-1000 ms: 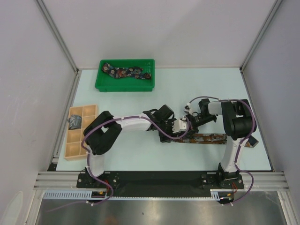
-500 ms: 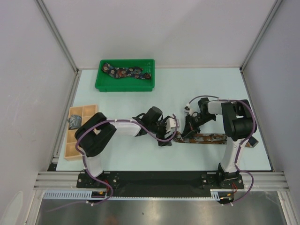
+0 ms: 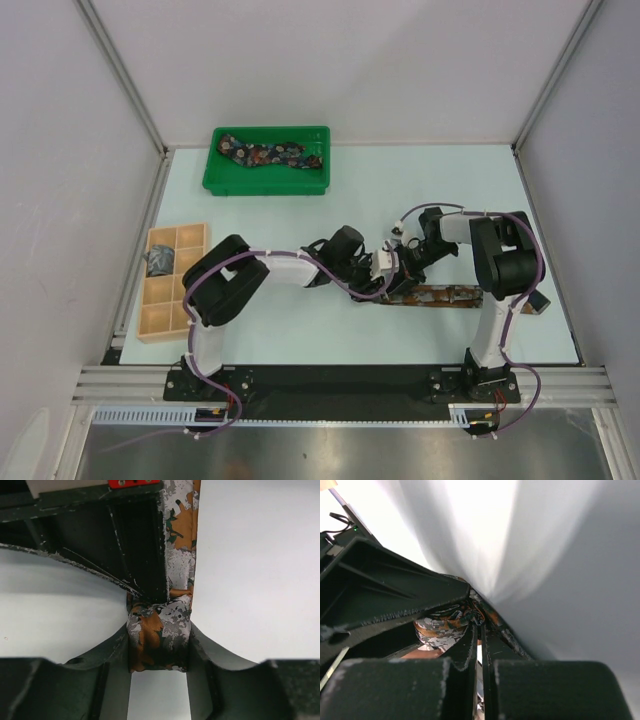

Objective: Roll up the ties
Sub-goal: Roll the tie at the center of the board.

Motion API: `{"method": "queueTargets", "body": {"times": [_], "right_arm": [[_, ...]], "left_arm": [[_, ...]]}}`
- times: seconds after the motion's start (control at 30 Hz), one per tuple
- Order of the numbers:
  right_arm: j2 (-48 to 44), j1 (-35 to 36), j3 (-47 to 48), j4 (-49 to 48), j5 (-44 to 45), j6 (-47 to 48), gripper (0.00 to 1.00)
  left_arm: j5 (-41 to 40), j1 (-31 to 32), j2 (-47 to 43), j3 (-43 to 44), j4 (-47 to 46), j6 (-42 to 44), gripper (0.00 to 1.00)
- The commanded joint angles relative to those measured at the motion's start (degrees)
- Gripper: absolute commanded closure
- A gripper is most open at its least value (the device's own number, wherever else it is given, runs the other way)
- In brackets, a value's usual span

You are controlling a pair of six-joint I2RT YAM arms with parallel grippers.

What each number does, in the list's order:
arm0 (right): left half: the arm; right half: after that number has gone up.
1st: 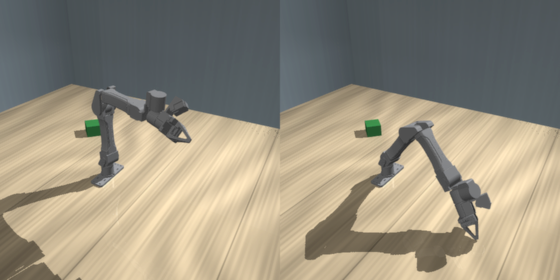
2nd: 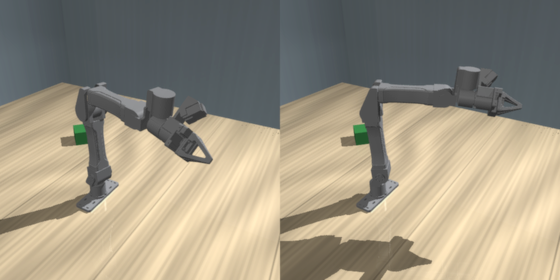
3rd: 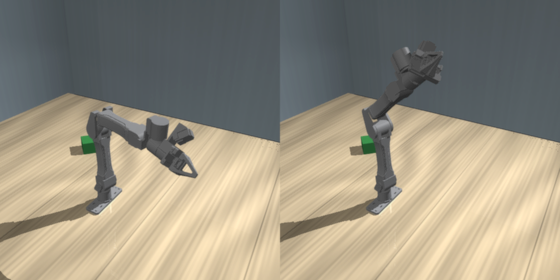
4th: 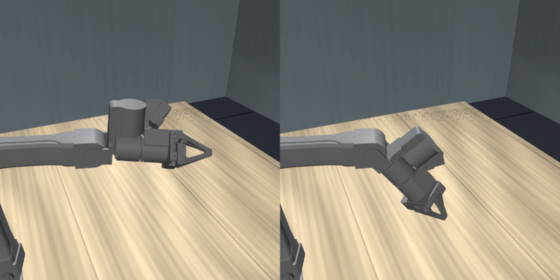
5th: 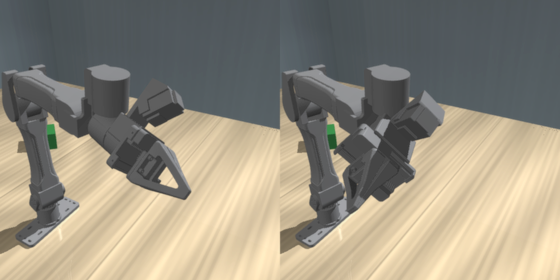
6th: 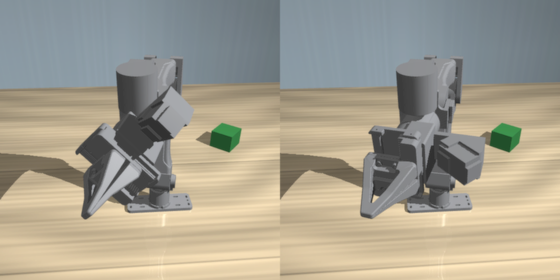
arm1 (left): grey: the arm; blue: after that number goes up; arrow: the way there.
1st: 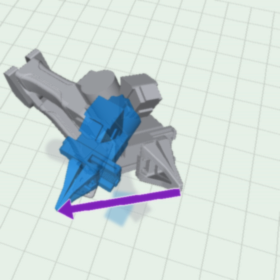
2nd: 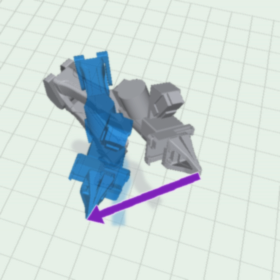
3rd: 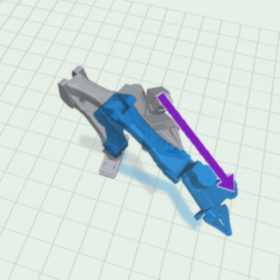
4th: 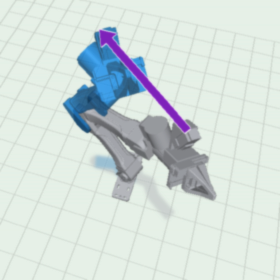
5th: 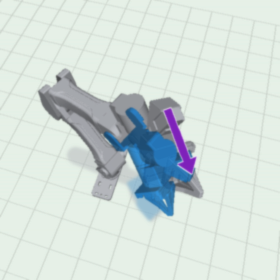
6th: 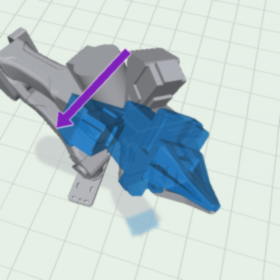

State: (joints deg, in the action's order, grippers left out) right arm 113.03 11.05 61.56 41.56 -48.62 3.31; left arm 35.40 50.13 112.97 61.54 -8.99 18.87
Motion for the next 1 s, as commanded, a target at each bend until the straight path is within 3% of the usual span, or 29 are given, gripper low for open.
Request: {"method": "queueTargets", "body": {"times": [0.0, 0.1, 0.2, 0.23, 0.33, 0.6, 0.77, 0.87, 0.9, 0.93, 0.97], "right_arm": [[3.7, 4.1, -1.0, -9.2, 3.6, -1.5, 1.0], [3.0, 4.9, -0.7, -10.6, -0.6, -3.0, 1.0], [0.6, 3.4, -0.7, -10.5, -4.9, -3.0, 0.8], [-0.3, 1.6, -0.6, -10.3, -5.9, -3.0, 0.69], [-2.6, -1.5, -0.7, -6.9, -10.1, -2.1, 0.58], [-4.0, -0.6, -3.0, -7.4, -18.3, -3.0, 0.53], [-3.0, 1.0, -3.1, -9.5, -17.6, -4.6, 0.56], [-2.0, 1.9, -2.9, -8.8, -13.9, -3.5, 0.72], [-1.7, 2.0, -2.8, -8.4, -12.5, -3.5, 0.85], [-0.7, 2.0, -2.6, -7.6, -11.0, -3.5, 0.93], [0.0, 1.8, -2.3, -6.9, -8.4, -1.9, 1.0]], "left_arm": [[-5.2, 0.7, 0.1, 2.9, 11.7, 4.1, 0.65], [-9.1, 1.0, -0.4, 5.8, 21.6, 8.5, 0.75], [-13.6, 1.3, -0.6, 8.8, 31.8, 12.3, 0.8], [-14.9, 1.3, -0.5, 10.3, 34.2, 12.8, 0.81], [-19.0, 1.5, -0.2, 11.1, 38.7, 13.4, 0.81], [-22.7, 3.8, 1.8, 11.7, 39.2, 10.3, 0.78], [-23.1, 4.1, 2.2, 11.4, 38.5, 10.0, 0.76], [-23.3, 4.1, 2.0, 11.0, 37.9, 10.1, 0.74], [-23.2, 4.0, 1.9, 10.5, 37.6, 10.1, 0.73], [-23.1, 4.0, 1.4, 10.3, 36.9, 10.1, 0.7], [-22.5, 3.9, 0.9, 9.7, 36.2, 10.0, 0.62]]}}
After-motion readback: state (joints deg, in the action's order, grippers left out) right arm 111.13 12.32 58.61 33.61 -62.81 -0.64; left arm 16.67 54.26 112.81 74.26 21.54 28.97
